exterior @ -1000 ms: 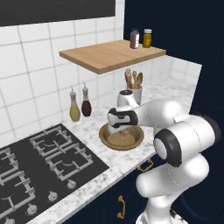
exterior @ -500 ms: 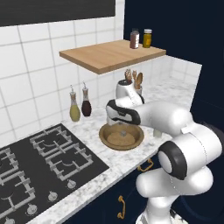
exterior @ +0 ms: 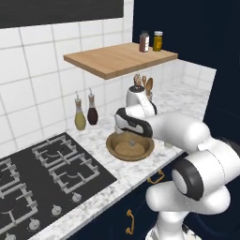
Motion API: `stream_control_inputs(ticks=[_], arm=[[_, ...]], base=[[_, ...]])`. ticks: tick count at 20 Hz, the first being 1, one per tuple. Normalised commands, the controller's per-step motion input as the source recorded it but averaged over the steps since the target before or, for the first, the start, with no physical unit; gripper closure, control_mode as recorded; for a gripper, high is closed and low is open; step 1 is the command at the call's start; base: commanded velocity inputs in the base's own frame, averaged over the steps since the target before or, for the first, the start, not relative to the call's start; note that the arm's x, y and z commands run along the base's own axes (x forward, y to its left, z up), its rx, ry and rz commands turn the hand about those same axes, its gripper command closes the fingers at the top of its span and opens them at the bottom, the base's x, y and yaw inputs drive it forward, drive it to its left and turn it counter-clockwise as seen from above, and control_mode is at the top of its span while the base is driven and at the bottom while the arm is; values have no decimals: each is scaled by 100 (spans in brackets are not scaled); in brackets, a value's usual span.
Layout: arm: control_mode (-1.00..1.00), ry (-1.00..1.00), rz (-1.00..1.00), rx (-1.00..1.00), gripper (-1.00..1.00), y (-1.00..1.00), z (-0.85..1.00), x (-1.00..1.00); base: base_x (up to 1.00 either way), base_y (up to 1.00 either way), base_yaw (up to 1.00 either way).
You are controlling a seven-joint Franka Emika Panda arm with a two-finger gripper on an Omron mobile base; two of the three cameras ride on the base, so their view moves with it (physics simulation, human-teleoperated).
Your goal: Grab a lemon wedge from the fridge and one ice cube from the ice bowl, and put them in the glass of lemonade.
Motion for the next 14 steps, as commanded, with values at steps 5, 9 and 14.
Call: stream_control_inputs(ticks=[5,9,14], arm=[[-100,-5,0,2,100,0,14,0],[-100,-9,0,11,100,-26,21,-6],[-100,-9,-7,9,100,-81,20,-62]], base=[[0,0,0],[0,0,0],[0,0,0]])
